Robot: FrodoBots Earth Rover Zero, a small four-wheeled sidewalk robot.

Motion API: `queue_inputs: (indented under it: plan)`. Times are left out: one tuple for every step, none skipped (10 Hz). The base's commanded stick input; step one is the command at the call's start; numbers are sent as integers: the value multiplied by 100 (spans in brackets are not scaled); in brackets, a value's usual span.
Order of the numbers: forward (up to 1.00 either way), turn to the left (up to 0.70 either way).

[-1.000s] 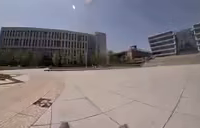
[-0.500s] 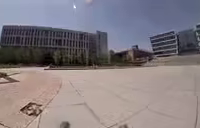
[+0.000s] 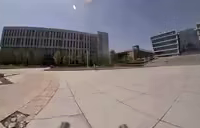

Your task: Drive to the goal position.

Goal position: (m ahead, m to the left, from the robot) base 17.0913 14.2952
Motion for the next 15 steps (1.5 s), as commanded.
queue_inputs:
  plan:
    - [70, 0]
    - [70, 0]
    - [70, 0]
    - [70, 0]
    - [70, 0]
    - [70, 0]
    - [70, 0]
    - [70, 0]
    - [70, 0]
    - [70, 0]
    - [70, 0]
    - [70, 0]
    - [70, 0]
    - [70, 0]
    - [70, 0]
